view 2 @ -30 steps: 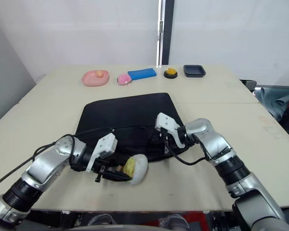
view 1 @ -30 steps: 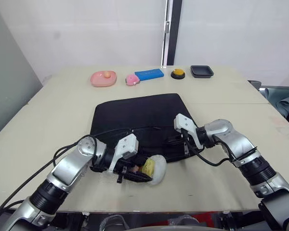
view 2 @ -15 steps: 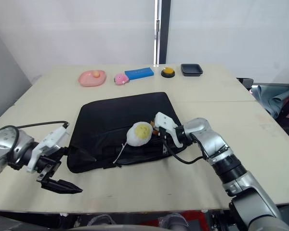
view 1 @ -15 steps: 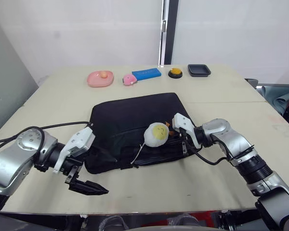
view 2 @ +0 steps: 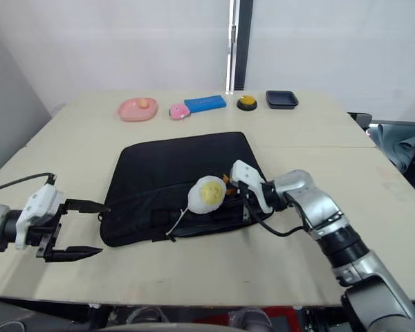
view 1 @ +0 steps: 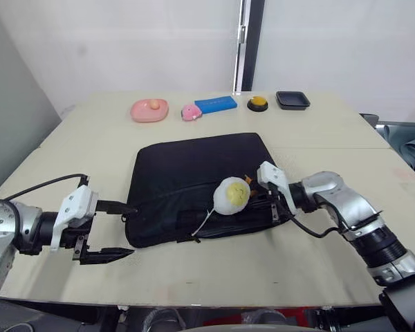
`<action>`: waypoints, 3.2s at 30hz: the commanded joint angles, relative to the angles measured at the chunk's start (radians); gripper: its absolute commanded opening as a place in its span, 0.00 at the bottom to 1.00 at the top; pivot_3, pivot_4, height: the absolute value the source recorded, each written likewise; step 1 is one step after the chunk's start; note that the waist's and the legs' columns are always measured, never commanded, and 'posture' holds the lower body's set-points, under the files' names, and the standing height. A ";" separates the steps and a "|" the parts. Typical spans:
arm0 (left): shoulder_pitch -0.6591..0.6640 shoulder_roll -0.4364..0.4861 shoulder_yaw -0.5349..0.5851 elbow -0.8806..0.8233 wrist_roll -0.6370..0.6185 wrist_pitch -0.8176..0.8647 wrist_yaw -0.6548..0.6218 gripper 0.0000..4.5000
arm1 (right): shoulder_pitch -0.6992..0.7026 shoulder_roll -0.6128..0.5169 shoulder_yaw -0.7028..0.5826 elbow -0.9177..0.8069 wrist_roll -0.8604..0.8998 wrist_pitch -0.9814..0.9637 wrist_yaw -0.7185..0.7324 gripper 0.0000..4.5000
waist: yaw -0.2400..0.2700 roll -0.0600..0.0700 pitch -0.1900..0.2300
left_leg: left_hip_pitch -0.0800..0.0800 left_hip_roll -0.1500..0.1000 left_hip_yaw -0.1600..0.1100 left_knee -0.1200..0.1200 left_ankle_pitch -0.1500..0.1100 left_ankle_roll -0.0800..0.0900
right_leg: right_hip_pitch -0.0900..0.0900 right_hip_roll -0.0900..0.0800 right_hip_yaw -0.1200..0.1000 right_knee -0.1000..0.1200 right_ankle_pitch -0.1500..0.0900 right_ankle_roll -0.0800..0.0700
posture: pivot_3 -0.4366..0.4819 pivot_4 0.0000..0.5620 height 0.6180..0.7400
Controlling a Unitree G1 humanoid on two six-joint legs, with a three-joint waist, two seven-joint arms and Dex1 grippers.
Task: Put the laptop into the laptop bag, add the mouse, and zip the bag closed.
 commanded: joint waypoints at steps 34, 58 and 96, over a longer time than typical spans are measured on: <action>-0.544 -0.303 -0.334 0.523 0.088 -0.119 -0.062 0.00 | 0.525 -0.348 -0.803 -0.566 0.471 0.311 -0.130 0.06 | 0.038 0.001 0.011 | -0.001 0.000 0.003 0.007 0.001 0.002 | -0.005 0.000 0.005 0.009 0.000 0.000 | 0.48 0.27 1.00; -0.636 -0.344 -0.435 0.781 0.202 -0.283 -0.136 0.00 | 0.267 -0.273 -0.042 -0.646 0.345 0.405 -0.471 0.94 | 0.039 0.003 0.010 | 0.001 -0.005 0.001 0.010 0.001 0.001 | 0.001 -0.006 0.005 0.013 0.001 0.004 | 0.48 0.27 1.00; -0.593 -0.324 -0.563 0.863 0.279 -0.459 -0.150 0.00 | 0.795 -0.585 -0.642 -0.067 0.043 -0.001 -0.179 0.09 | 0.038 0.010 -0.009 | 0.001 -0.016 0.002 0.007 -0.001 0.007 | 0.005 -0.016 0.005 0.005 -0.001 0.007 | 0.48 0.27 1.00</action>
